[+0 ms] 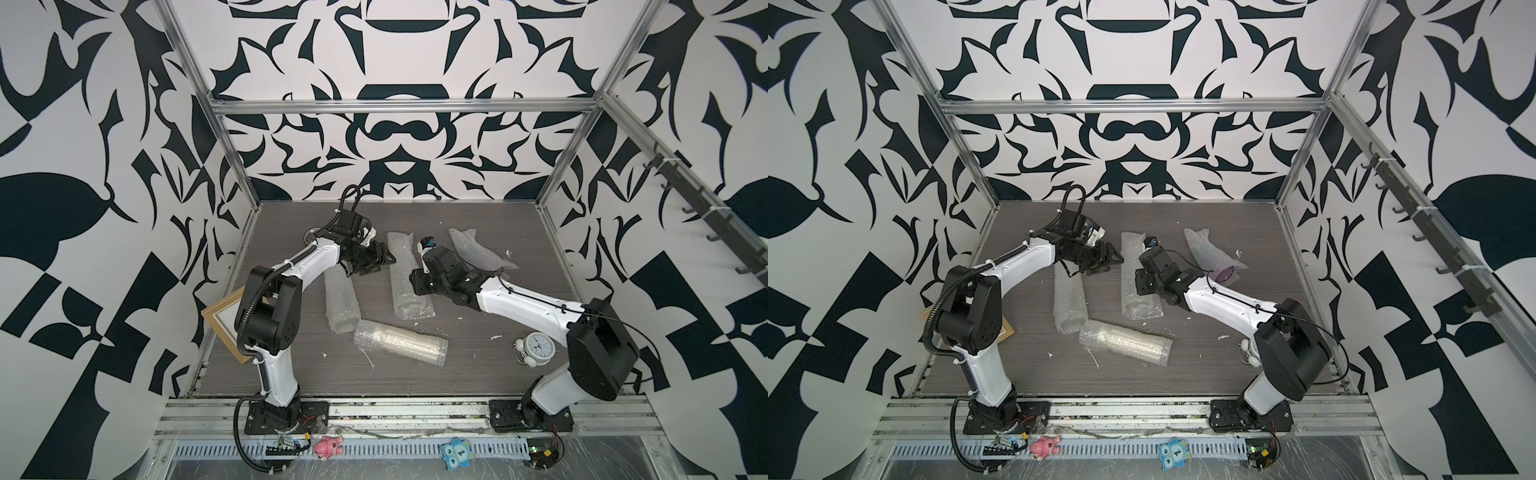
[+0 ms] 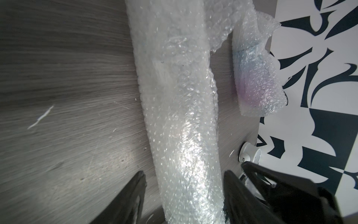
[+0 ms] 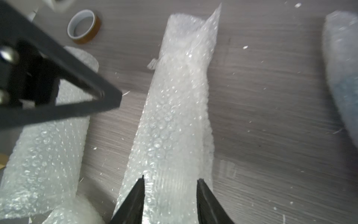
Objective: Unwrap the vase from the bubble wrap
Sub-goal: Unwrap the bubble wrap at the center of the board.
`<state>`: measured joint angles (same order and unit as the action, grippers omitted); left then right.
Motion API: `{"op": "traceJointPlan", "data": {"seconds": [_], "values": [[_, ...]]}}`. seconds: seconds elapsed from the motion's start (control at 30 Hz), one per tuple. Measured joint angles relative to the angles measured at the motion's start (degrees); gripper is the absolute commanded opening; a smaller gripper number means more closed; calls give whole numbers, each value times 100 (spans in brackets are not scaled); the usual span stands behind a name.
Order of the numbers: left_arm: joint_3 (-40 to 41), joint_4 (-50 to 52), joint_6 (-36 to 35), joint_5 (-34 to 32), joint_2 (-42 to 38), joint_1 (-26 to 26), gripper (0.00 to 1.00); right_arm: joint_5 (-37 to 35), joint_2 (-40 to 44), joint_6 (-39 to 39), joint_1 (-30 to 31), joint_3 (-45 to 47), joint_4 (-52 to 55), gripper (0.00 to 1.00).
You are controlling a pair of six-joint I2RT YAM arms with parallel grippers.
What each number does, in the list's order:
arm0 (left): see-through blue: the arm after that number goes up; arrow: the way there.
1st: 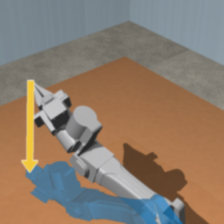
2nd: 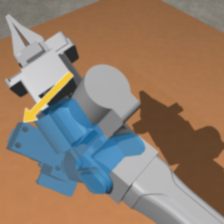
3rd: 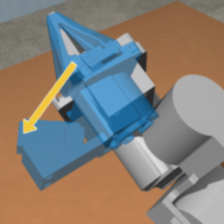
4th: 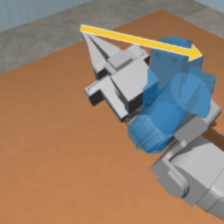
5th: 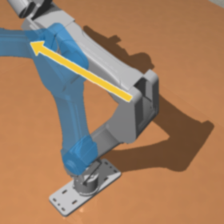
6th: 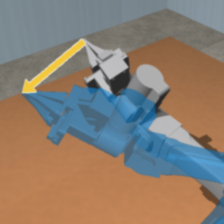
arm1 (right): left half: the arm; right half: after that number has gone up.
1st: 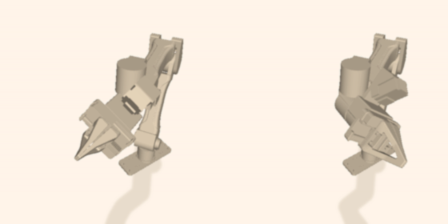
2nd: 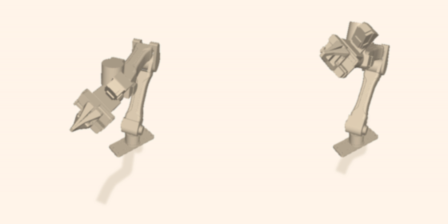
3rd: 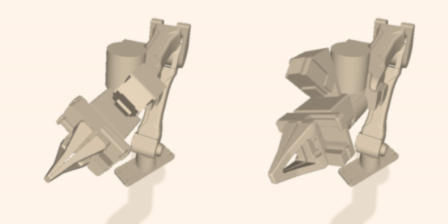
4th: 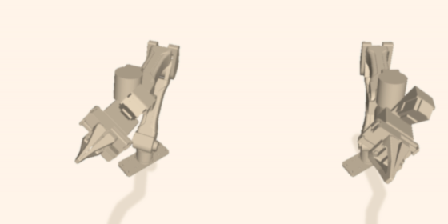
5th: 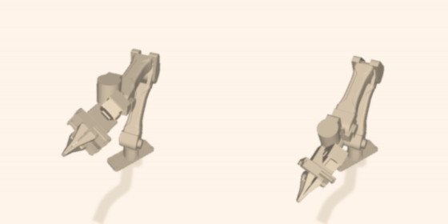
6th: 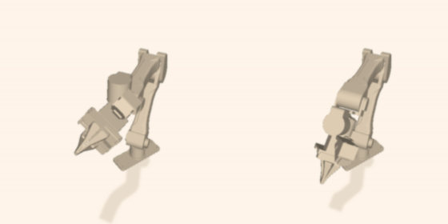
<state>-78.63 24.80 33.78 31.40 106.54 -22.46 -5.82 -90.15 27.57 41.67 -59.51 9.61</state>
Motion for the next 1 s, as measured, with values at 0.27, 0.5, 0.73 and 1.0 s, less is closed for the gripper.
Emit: {"op": "traceJointPlan", "data": {"seconds": [0.27, 0.5, 0.73, 1.0], "values": [[-98, -551, 638, 55, 205, 7, 57, 140, -120, 173, 57, 308, -369, 45], [-262, -955, 1003, 37, 640, 4, 46, 234, -133, 251, 57, 417, -664, 38], [-455, -1025, 1141, -87, 944, 17, 43, 286, -184, 269, 59, 417, -785, 36], [-713, -1086, 1196, -234, 1165, 79, 36, 289, -205, 273, 59, 417, -815, 35]]}}
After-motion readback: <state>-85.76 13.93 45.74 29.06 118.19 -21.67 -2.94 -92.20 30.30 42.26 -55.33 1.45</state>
